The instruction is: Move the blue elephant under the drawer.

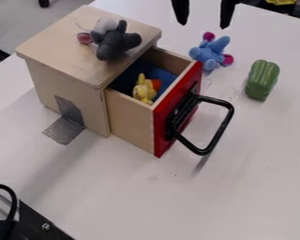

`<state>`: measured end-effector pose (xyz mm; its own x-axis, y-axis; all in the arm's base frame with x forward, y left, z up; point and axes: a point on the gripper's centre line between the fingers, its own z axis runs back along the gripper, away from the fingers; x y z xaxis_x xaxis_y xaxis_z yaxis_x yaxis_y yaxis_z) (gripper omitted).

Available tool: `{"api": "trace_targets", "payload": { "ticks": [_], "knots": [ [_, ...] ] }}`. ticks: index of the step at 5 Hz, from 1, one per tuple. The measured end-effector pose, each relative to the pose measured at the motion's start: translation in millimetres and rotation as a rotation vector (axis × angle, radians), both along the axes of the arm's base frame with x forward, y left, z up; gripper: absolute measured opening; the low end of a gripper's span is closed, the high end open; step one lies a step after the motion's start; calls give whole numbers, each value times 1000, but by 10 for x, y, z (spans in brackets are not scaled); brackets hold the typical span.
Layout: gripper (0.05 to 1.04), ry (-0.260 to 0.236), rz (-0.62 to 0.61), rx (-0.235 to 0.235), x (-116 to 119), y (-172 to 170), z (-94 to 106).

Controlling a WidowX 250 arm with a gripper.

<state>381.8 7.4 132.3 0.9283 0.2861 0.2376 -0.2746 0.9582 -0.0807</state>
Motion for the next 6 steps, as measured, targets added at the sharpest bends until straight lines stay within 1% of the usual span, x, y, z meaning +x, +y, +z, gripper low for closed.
{"api": "trace_targets", "payload": {
  "ticks": [1,2,3,4,5,6],
  "knots": [
    [999,40,0,-1,-22,-1,-136],
    [999,87,-6,-6,88,17,-312],
    [999,115,-1,5,229,118,-463],
    [999,130,0,20,363,162,-567],
    [999,150,5,37,472,199,-714],
    [999,155,10,31,568,189,-817]
  ]
}}
